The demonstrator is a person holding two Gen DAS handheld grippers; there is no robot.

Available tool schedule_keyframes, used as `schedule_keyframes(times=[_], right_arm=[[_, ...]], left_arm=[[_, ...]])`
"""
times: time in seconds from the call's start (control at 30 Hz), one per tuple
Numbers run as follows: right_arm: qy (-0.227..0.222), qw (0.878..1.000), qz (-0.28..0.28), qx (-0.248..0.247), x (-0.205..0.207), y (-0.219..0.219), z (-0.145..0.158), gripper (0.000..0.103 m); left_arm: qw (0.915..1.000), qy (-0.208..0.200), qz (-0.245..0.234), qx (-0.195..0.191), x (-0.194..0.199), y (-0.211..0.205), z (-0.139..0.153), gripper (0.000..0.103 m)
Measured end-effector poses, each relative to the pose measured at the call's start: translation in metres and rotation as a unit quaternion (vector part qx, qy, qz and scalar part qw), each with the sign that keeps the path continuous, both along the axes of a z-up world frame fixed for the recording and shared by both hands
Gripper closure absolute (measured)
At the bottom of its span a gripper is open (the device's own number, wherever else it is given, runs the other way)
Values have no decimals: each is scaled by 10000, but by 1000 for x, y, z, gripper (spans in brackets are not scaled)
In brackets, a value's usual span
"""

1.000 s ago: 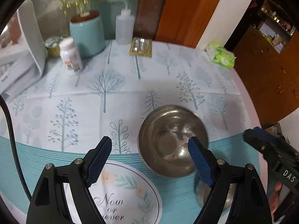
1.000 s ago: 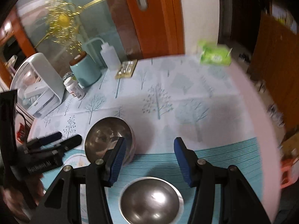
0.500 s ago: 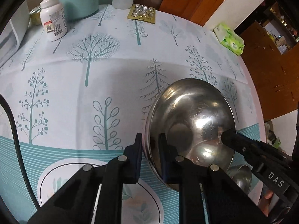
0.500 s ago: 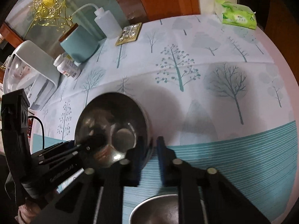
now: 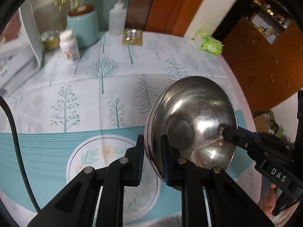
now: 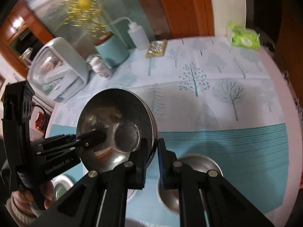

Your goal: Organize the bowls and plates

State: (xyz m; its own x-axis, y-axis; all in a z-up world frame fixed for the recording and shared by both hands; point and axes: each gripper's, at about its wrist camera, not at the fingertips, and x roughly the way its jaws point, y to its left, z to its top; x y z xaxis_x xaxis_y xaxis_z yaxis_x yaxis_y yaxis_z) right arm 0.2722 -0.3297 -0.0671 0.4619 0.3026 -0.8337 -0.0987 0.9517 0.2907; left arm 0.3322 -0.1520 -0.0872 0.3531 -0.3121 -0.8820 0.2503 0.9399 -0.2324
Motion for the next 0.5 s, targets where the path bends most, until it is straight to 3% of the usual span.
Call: schedule_keyframes(times=[0.27,0.5], right_arm=[[-505,9985,168,-100,-92,0,55,94],[-546,9978,304,-211,-171,5,58,94]], left_arm=[[9978,-423,-482,169,-105,-2,57,85],[9972,-329,-667,-111,-183,9,57,84]])
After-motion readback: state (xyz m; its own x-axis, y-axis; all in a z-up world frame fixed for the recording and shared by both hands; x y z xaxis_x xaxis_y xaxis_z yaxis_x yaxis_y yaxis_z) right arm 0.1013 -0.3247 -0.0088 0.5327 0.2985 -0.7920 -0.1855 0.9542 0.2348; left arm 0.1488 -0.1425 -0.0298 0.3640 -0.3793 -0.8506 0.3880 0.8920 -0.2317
